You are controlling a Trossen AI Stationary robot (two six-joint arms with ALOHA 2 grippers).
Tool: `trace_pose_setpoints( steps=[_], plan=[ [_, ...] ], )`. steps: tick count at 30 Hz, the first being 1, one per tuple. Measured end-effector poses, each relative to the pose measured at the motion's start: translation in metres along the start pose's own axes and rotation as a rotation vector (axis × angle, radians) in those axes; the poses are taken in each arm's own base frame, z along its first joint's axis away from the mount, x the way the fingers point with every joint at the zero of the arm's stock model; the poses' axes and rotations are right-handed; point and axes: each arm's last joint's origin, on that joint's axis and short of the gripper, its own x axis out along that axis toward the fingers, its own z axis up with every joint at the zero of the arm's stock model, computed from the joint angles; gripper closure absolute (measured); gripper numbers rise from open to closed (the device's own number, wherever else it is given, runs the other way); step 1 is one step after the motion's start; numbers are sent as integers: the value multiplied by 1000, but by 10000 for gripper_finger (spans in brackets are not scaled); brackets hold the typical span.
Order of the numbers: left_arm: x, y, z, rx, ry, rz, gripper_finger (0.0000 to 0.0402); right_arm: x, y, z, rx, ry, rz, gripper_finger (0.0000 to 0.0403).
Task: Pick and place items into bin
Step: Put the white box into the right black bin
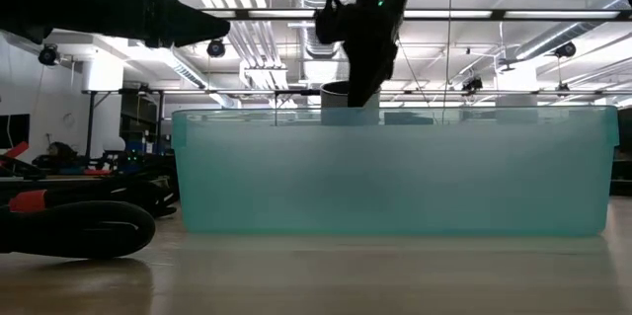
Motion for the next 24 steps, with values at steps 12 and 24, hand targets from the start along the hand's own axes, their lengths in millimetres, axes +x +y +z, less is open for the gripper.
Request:
trace_pose_setpoints(
  steps=[12, 24],
  plan=[
    [0, 0, 0, 14, 3, -1, 187, -24, 35, -36, 253, 213, -41, 295],
    [0, -1, -2, 20, 21, -6, 187, -33, 105, -73, 631, 294, -148, 316]
  ],
)
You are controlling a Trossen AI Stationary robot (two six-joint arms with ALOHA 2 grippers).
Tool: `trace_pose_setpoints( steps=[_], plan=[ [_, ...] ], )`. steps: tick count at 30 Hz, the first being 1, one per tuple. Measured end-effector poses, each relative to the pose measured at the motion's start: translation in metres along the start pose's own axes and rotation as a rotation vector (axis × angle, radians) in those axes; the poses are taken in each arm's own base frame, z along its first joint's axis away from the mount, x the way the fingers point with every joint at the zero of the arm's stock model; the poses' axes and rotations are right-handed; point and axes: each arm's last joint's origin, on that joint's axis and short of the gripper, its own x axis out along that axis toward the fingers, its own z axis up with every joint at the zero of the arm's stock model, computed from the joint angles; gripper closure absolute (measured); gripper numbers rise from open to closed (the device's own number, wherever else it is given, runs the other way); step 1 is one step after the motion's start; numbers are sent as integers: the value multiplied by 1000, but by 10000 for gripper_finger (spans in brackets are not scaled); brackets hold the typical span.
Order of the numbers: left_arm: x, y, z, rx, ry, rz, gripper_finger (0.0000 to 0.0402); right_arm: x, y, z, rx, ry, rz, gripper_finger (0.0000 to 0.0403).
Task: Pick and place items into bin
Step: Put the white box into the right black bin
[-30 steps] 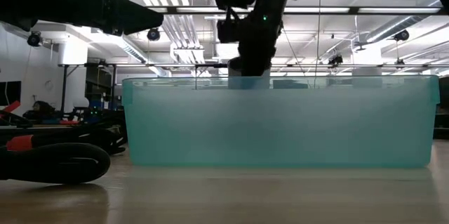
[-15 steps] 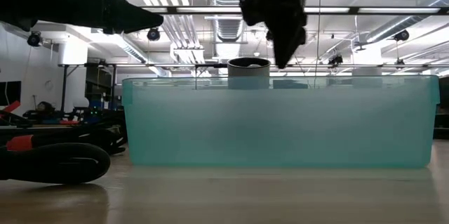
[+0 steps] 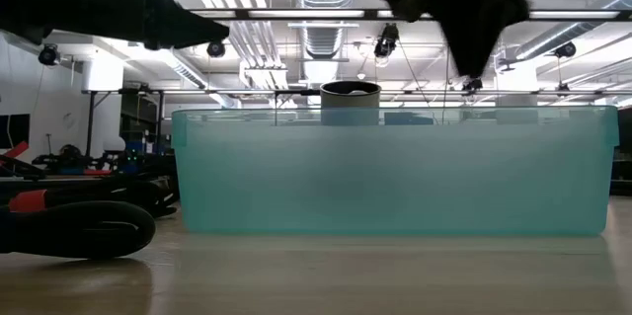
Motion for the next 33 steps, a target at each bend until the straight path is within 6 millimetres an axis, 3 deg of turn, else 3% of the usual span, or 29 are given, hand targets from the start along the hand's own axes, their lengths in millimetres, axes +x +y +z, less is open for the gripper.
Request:
trace_pose_setpoints(
  steps=[11, 16, 21, 28, 33],
  plan=[
    [0, -1, -2, 10, 20, -7, 187, 11, 18, -97, 190, 5, -111, 323],
    [0, -1, -2, 10, 20, -6, 187, 22, 15, -129, 290, -18, -159, 320],
    [0, -1, -2, 10, 20, -6, 187, 38, 9, -143, 337, -39, -207, 292],
    [0, -1, -2, 10, 19, -6, 187, 62, -5, -144, 388, -14, -173, 248],
    [0, -1, -2, 11, 19, -6, 187, 70, -26, -144, 447, -8, -139, 237]
  ],
)
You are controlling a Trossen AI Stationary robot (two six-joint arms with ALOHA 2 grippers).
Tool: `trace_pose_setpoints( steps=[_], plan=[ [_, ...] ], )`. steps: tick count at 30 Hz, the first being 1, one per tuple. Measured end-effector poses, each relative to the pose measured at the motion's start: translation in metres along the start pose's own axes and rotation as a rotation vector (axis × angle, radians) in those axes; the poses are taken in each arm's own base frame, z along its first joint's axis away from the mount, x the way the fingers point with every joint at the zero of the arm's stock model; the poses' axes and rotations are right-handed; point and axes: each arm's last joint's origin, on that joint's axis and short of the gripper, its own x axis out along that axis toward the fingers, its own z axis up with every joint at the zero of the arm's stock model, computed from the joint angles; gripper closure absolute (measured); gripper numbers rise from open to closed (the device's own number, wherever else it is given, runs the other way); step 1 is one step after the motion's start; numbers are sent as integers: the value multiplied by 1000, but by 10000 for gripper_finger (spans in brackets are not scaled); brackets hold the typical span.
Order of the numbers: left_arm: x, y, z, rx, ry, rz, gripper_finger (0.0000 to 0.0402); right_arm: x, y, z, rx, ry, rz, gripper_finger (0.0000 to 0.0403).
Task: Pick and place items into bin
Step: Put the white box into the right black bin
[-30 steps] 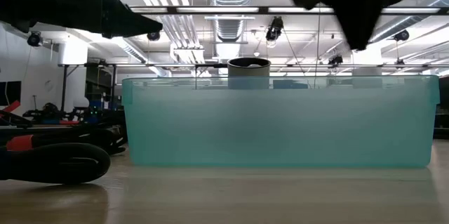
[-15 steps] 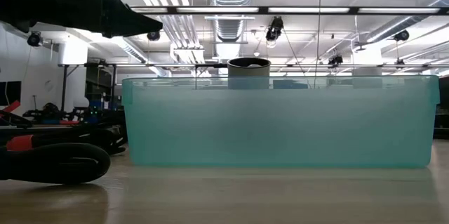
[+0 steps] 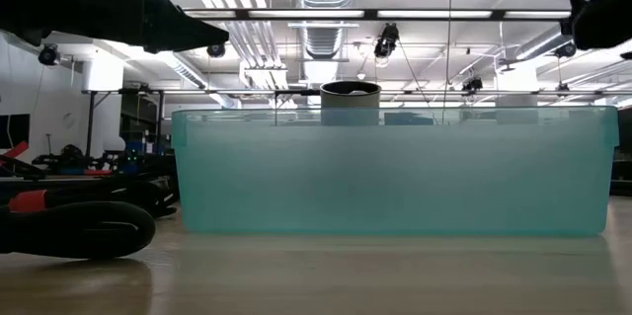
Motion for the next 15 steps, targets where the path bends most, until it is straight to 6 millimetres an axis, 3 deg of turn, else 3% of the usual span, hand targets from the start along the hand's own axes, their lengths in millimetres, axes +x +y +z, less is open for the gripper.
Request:
trace_pose_setpoints(
  steps=[9, 15],
  plan=[
    [0, 0, 0, 2, -1, 0, 187, 32, -27, 13, 67, 16, 88, 237],
    [0, 0, 0, 2, 0, 0, 187, 41, -36, 18, 98, 10, 76, 244]
  ],
)
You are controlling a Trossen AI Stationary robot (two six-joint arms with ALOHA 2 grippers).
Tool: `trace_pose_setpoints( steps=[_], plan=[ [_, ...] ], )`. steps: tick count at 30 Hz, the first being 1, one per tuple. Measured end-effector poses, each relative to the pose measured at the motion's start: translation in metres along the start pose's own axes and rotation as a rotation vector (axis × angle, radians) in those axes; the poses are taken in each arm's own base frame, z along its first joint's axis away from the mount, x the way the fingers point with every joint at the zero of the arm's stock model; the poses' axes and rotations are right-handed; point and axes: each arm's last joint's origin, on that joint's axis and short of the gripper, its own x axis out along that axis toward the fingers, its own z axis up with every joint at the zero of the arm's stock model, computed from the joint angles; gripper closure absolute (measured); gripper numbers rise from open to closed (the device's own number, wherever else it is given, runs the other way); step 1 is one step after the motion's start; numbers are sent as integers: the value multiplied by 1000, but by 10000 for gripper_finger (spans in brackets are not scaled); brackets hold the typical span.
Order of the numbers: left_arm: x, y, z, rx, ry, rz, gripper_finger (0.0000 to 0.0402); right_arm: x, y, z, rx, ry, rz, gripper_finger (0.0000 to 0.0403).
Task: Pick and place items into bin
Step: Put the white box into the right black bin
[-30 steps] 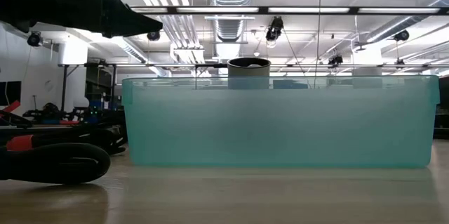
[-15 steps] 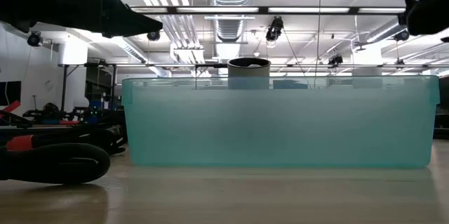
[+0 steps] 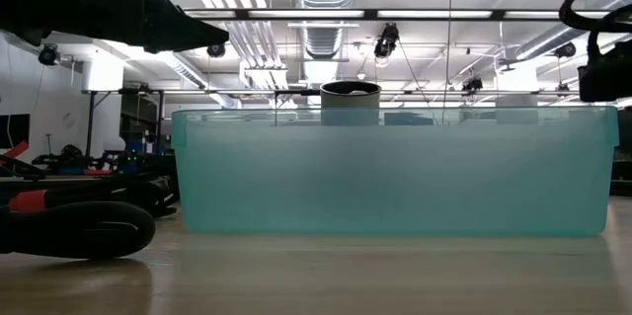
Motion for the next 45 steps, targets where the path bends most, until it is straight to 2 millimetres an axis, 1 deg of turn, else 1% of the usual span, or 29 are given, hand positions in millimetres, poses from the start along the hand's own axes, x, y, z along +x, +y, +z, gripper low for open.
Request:
trace_pose_setpoints(
  steps=[4, 11, 16, 20, 26, 27, 30, 32, 36, 41, 45],
  plan=[
    [0, 0, 0, 0, 0, 0, 187, 3, 0, 0, 0, 2, 4, 249],
    [0, 0, 0, 0, 0, 0, 187, 13, -4, 2, 14, 0, 5, 258],
    [0, 0, 0, 0, 0, 0, 187, 15, -5, 2, 10, 2, 8, 271],
    [0, 0, 0, 0, 0, 0, 187, 16, -5, 2, -8, 4, 6, 305],
    [0, 0, 0, 0, 0, 0, 187, 16, -4, 2, -48, 13, 17, 377],
    [0, 0, 0, 0, 0, 0, 187, 16, -4, 2, -58, 15, 18, 385],
    [0, 0, 0, 1, 0, 0, 187, 15, -3, 2, -72, 37, 19, 391],
    [0, 0, 0, 0, 0, 0, 187, 12, -3, 2, -93, 59, 24, 392],
    [0, 0, 0, -1, 0, 0, 187, -2, 2, 3, -135, 57, 94, 393],
    [0, 0, 0, -1, 0, 0, 187, -21, 16, 9, -235, -100, 214, 394],
    [0, 0, 0, -1, 0, 0, 187, -45, 26, 20, -317, -188, 193, 394]
  ],
)
